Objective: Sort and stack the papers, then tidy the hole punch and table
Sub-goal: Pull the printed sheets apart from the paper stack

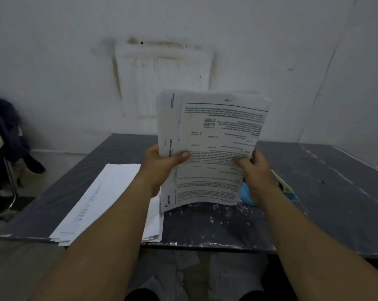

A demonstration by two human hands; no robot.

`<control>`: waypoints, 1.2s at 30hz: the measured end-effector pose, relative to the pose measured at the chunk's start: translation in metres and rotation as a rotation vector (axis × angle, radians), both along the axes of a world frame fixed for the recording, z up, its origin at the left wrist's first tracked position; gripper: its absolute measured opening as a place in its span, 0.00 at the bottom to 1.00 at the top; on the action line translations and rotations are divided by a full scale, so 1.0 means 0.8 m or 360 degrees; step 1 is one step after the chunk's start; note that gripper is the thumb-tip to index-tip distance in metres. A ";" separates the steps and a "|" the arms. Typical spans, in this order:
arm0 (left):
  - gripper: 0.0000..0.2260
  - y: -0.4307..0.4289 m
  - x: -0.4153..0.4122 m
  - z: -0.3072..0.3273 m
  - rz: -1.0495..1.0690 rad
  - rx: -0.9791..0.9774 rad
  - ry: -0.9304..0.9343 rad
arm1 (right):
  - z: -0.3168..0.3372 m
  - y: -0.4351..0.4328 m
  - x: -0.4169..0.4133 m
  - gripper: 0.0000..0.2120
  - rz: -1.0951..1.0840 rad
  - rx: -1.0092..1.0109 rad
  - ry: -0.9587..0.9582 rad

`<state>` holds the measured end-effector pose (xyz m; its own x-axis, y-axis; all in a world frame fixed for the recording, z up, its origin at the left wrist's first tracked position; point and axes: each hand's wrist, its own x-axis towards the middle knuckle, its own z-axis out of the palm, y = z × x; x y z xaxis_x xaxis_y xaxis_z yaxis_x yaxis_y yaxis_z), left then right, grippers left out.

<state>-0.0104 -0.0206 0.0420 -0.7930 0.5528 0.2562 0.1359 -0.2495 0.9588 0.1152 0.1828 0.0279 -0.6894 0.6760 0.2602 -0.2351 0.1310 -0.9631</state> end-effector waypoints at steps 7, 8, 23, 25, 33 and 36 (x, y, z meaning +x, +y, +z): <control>0.09 -0.003 -0.001 -0.022 0.0068 -0.0159 -0.0018 | -0.004 -0.006 0.001 0.08 0.0064 0.0083 0.0005; 0.09 -0.002 0.000 -0.023 0.0080 -0.0170 -0.0022 | -0.004 -0.008 0.001 0.08 0.0059 0.0088 0.0002; 0.10 0.000 0.009 -0.023 0.0048 -0.0386 0.0021 | -0.012 -0.013 0.021 0.11 -0.0091 0.0372 -0.0389; 0.10 0.001 0.010 -0.013 0.0027 -0.0388 0.0018 | -0.005 -0.011 0.020 0.12 -0.0156 0.0421 -0.0425; 0.10 0.011 0.026 -0.027 -0.0077 -0.0565 -0.0209 | -0.035 -0.005 0.027 0.15 -0.0305 0.0487 -0.0885; 0.10 0.018 0.035 -0.035 -0.0053 -0.0640 -0.0318 | -0.037 -0.003 0.037 0.17 -0.0377 0.0502 -0.1026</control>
